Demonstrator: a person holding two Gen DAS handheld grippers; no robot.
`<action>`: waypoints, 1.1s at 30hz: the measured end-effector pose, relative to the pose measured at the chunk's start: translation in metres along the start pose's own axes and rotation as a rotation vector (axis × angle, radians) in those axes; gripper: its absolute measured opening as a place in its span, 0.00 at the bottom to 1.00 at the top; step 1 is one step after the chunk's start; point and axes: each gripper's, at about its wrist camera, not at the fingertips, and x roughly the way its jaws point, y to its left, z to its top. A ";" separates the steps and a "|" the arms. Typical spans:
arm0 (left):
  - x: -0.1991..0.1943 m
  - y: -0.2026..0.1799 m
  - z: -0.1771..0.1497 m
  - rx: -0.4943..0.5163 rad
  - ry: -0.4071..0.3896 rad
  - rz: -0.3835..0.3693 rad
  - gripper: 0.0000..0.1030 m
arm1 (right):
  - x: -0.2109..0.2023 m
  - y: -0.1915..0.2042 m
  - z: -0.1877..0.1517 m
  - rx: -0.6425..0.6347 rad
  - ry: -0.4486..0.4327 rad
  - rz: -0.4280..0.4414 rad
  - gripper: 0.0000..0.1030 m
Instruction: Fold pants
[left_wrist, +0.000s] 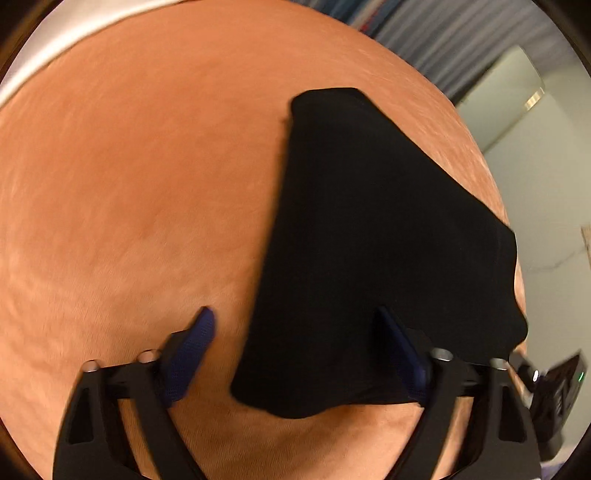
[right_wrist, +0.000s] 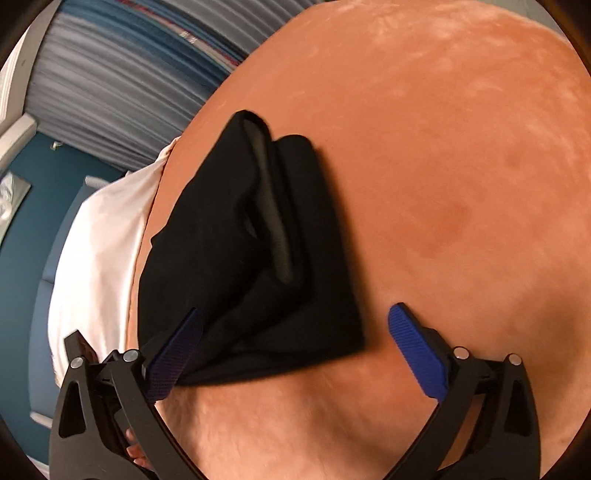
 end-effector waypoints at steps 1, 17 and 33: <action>0.001 -0.003 0.000 0.008 0.007 -0.020 0.46 | 0.003 0.005 -0.001 -0.024 0.000 -0.003 0.71; -0.065 -0.006 -0.085 0.105 -0.012 0.000 0.36 | -0.095 -0.031 -0.072 -0.061 0.009 0.007 0.48; -0.057 -0.057 -0.081 0.288 -0.146 0.240 0.68 | -0.018 0.032 -0.031 -0.475 -0.051 -0.190 0.00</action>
